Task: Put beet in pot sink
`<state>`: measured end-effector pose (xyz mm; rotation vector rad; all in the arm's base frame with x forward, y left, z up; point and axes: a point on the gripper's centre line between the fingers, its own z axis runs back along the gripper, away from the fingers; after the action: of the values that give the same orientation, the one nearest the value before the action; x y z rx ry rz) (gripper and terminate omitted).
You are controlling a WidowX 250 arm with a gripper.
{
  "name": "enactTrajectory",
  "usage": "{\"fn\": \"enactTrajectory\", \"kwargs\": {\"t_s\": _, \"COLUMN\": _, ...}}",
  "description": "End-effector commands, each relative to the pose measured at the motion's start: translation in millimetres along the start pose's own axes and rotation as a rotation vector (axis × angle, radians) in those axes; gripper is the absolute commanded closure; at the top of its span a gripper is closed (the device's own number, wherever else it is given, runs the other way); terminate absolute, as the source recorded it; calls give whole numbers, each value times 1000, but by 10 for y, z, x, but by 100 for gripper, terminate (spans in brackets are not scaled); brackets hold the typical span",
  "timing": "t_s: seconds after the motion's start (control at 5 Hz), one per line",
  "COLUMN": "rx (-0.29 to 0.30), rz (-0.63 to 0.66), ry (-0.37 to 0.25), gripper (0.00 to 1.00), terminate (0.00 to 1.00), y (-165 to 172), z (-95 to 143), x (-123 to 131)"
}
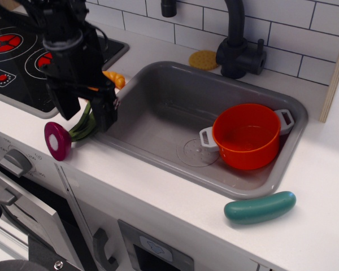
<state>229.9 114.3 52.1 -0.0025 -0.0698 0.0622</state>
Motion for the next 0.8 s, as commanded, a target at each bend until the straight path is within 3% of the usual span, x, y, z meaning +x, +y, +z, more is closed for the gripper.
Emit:
{"fn": "enactTrajectory", "kwargs": {"t_s": 0.0, "rx": 108, "rz": -48, "ry": -76, "gripper": 0, "terminate": 0, "y": 14, "z": -228, "x": 22}}
{"fn": "enactTrajectory", "kwargs": {"t_s": 0.2, "rx": 108, "rz": -43, "ry": -58, "gripper": 100, "terminate": 0, "y": 18, "z": -256, "x": 34}}
{"fn": "enactTrajectory", "kwargs": {"t_s": 0.6, "rx": 110, "rz": 21, "ry": -69, "gripper": 100, "terminate": 0, "y": 75, "z": -40, "x": 223}}
